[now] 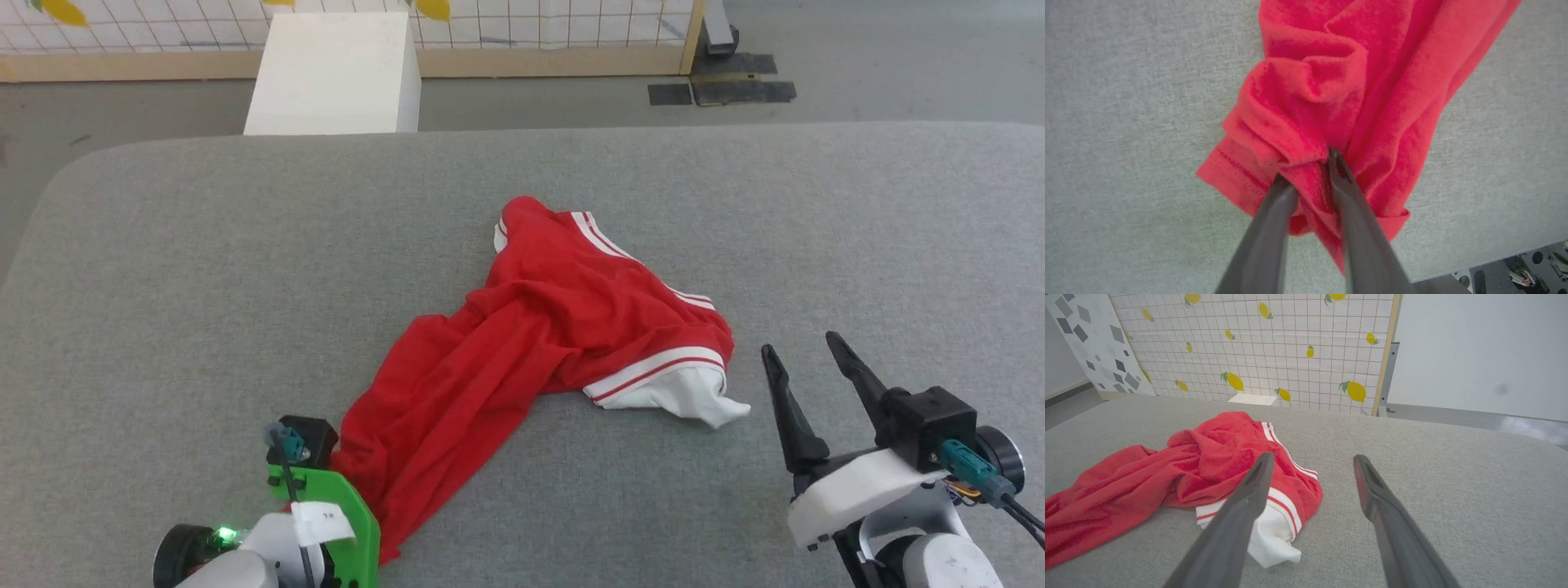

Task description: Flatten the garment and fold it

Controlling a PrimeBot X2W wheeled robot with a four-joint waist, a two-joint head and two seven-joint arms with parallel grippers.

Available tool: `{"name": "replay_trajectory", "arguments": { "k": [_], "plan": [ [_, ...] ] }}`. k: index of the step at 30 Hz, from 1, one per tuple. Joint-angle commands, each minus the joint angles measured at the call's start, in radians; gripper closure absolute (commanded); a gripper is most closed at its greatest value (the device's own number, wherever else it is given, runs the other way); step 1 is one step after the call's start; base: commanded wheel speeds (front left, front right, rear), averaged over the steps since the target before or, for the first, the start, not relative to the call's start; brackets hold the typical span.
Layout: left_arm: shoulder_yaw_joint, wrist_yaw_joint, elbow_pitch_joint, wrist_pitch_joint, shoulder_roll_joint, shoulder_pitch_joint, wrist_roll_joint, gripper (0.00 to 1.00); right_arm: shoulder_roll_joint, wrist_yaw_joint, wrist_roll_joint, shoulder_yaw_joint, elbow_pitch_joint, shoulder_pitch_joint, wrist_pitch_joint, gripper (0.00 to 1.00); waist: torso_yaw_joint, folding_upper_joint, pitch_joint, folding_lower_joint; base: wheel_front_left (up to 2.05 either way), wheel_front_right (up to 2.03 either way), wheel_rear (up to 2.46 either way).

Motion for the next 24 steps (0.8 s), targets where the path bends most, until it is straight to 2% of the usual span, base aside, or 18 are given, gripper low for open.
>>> {"name": "replay_trajectory", "arguments": {
  "k": [1, 4, 8, 14, 19, 24],
  "plan": [
    [0.005, 0.010, -0.004, -0.009, 0.004, 0.002, 0.000, 0.00, 0.000, -0.001, 0.006, 0.002, 0.003, 0.008, 0.003, 0.00, 0.010, 0.0000, -0.016, -0.0001, 0.00, 0.00, 0.00],
    [0.022, 0.006, -0.019, -0.039, -0.001, -0.015, 0.006, 0.00, 0.000, -0.001, 0.009, 0.005, 0.007, 0.014, 0.006, 0.00, 0.018, 0.0000, -0.036, -0.0001, 0.00, 0.00, 0.00],
    [0.058, -0.019, -0.054, -0.132, -0.013, -0.053, 0.031, 0.00, 0.001, -0.001, 0.013, 0.004, 0.012, 0.022, 0.009, 0.00, 0.030, 0.0000, -0.062, -0.0001, 0.00, 0.00, 0.00],
    [0.119, -0.060, -0.064, -0.368, -0.023, -0.105, 0.121, 0.00, 0.003, -0.001, 0.015, 0.001, 0.013, 0.035, 0.017, 0.00, 0.042, 0.0000, -0.086, -0.0001, 0.00, 0.00, 0.00],
    [0.144, -0.080, -0.024, -0.570, -0.028, -0.080, 0.184, 0.00, 0.001, -0.001, 0.017, 0.004, 0.008, 0.042, 0.022, 0.00, 0.042, 0.0000, -0.095, -0.0001, 0.00, 0.00, 0.00],
    [0.129, -0.089, 0.017, -0.691, -0.023, -0.019, 0.226, 0.00, -0.005, -0.001, 0.016, 0.004, 0.001, 0.056, 0.039, 0.00, 0.043, 0.0000, -0.095, -0.0001, 0.00, 0.00, 0.00]
  ]
}}
